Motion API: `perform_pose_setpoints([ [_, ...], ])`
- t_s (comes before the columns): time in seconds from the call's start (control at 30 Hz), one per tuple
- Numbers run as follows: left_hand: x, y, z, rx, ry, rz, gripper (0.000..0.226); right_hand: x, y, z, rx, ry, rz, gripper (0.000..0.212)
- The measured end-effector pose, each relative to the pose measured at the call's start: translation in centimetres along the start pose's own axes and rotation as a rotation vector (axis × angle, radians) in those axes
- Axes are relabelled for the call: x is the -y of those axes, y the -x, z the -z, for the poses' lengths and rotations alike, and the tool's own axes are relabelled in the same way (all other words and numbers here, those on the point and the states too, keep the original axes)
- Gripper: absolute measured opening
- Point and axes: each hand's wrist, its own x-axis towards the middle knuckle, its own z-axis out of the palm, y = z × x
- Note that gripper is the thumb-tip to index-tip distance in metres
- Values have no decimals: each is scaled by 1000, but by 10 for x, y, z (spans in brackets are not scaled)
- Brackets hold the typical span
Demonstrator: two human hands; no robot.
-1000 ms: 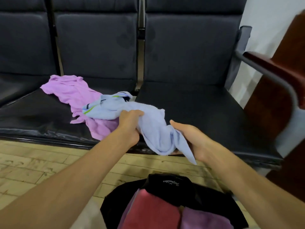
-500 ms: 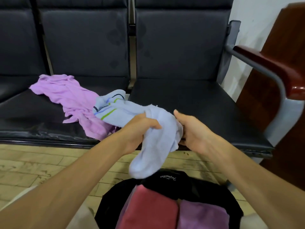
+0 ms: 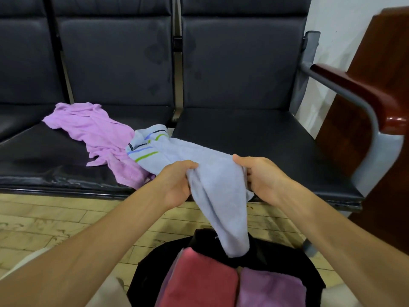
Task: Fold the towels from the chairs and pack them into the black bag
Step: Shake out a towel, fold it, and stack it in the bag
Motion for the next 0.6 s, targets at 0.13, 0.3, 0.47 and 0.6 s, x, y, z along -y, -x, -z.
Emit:
perform_pose_setpoints([
  [0.13,5,-1,0,-40,-20,57,32,-2,0,-2,78,47,-89,34],
  [0.3,4,0,0,-87,-158,1,28,-11,-6,-13,66,235,-194,35],
  [0.47,1,4,9,-146,-270,-35,22,-7,-11,-14,121,476,-122,37],
  [0.6,0,6,14,-203,-274,-68,27,-5,-8,-11,195,664,-99,22],
])
